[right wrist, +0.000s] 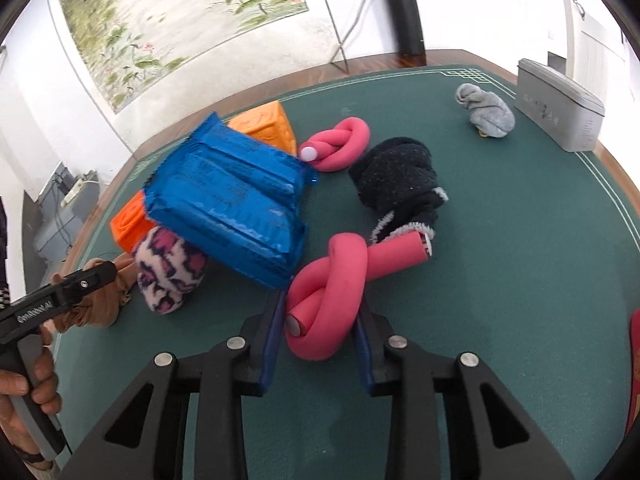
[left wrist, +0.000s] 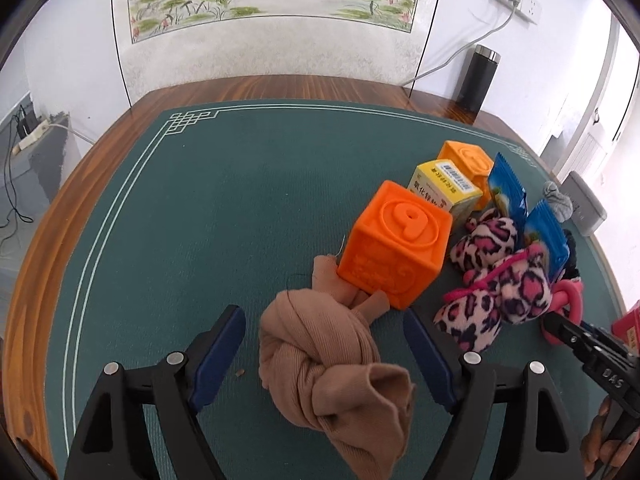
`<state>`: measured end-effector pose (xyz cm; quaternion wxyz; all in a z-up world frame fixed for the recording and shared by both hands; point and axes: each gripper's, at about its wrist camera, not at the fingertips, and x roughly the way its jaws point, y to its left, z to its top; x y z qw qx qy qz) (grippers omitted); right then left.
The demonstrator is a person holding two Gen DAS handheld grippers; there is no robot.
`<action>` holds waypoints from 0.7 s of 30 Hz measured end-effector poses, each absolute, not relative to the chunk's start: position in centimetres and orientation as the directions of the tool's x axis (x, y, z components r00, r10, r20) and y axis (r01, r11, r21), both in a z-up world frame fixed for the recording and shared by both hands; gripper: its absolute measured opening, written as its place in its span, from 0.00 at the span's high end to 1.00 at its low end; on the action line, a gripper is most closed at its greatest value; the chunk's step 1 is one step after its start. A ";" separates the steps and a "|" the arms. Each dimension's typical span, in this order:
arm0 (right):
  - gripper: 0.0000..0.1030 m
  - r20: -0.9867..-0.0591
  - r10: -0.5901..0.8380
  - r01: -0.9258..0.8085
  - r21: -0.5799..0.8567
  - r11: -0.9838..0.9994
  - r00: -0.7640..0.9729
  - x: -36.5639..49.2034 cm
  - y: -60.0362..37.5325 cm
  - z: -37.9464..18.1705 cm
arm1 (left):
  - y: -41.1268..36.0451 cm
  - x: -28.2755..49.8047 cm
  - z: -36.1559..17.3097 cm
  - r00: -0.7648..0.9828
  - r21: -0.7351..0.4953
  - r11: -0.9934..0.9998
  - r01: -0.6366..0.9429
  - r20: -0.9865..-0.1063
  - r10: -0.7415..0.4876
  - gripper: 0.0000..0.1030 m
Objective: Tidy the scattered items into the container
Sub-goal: 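Lift the tan stocking with the left tool while the right tool grasps the pink foam ring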
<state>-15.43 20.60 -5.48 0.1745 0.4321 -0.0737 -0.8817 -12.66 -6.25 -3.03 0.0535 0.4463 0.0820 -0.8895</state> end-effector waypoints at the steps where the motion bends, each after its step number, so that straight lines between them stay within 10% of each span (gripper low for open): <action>1: 0.66 -0.732 -0.376 0.253 0.280 -0.926 -0.568 -15.3 20.5 -5.3 | -6.0 -12.6 -3.2 -0.592 -0.091 -0.981 0.170 -0.805 -0.028 0.19; 7: 0.66 -0.701 -0.410 0.311 0.273 -0.910 -0.583 -14.1 19.5 -4.3 | -5.7 -12.4 -4.8 -0.597 -0.083 -0.974 0.209 -0.800 -0.060 0.20; 10: 0.66 -0.693 -0.418 0.337 0.259 -0.905 -0.588 -13.6 18.8 -4.1 | -6.2 -12.4 -5.2 -0.606 -0.079 -0.969 0.232 -0.791 -0.080 0.45; 21: 0.66 -0.676 -0.468 0.403 0.266 -0.875 -0.569 -13.2 17.9 -3.9 | -7.2 -10.9 -3.7 -0.667 -0.121 -0.957 0.263 -0.739 -0.090 0.49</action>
